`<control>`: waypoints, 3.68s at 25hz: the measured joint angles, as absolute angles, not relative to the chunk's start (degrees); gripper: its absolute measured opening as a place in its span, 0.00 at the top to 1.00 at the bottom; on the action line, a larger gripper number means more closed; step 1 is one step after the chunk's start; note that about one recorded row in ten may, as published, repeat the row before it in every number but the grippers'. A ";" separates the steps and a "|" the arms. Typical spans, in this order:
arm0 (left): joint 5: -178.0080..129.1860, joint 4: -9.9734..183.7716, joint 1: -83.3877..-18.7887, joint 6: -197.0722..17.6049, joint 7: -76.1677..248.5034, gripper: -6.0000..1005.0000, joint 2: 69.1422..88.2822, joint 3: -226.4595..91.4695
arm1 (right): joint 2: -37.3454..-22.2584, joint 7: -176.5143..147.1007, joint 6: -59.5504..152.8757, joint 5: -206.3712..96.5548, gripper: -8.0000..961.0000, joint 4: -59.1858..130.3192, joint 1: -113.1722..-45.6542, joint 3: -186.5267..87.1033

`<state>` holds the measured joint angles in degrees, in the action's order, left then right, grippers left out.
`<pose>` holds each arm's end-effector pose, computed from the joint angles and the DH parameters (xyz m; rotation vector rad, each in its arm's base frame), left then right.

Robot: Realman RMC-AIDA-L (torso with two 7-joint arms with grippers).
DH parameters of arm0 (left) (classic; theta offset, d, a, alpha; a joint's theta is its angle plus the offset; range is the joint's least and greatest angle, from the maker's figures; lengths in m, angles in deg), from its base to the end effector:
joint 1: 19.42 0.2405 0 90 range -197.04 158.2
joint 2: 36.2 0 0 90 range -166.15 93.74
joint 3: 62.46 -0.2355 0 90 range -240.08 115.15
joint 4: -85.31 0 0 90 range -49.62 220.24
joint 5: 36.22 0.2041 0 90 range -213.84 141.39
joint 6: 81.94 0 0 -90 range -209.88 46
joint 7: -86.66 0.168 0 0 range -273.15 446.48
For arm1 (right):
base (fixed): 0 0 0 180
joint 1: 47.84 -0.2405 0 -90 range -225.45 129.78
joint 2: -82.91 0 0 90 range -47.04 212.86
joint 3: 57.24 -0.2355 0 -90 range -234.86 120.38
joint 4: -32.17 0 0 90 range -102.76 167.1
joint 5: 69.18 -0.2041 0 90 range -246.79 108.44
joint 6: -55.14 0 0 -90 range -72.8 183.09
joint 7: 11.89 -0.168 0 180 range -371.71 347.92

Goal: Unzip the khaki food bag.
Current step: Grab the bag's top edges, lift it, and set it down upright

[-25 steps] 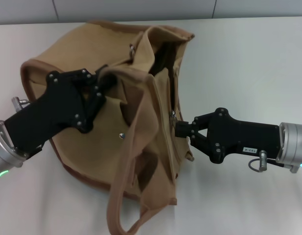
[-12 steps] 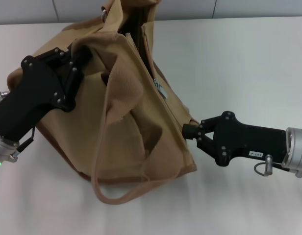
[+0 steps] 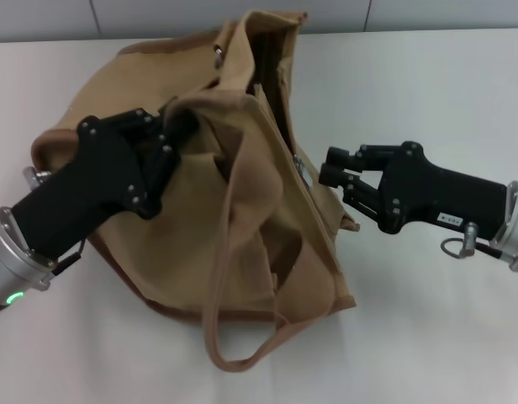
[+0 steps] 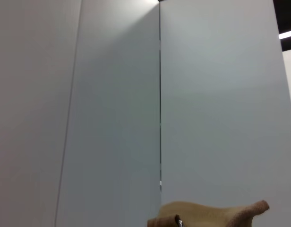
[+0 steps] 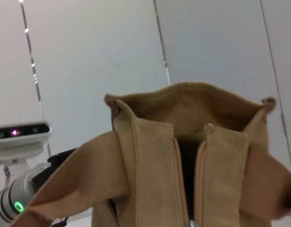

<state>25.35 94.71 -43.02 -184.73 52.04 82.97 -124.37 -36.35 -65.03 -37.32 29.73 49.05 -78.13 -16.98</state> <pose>-0.2112 0.2666 -0.0165 -2.2074 -0.1753 -1.3715 0.2158 0.2968 -0.0424 -2.5917 0.3933 1.0933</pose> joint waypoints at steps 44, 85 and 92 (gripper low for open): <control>24.77 94.44 -44.99 -181.28 52.91 0.93 82.97 -131.23 | -36.36 -65.78 -35.50 30.47 0.98 55.12 -78.79 -5.32; 16.29 93.51 -43.26 -183.11 52.01 0.93 83.06 -129.31 | -36.10 -68.00 -33.78 30.14 0.98 52.98 -76.88 -8.02; 15.53 92.76 -42.48 -183.70 49.75 0.93 83.06 -125.04 | -35.86 -68.46 -33.60 30.75 0.98 53.00 -76.53 -8.02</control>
<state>15.53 92.76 -42.48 -183.70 49.75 83.06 -125.04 -35.86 -68.46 -33.60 30.75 53.00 -76.53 -8.02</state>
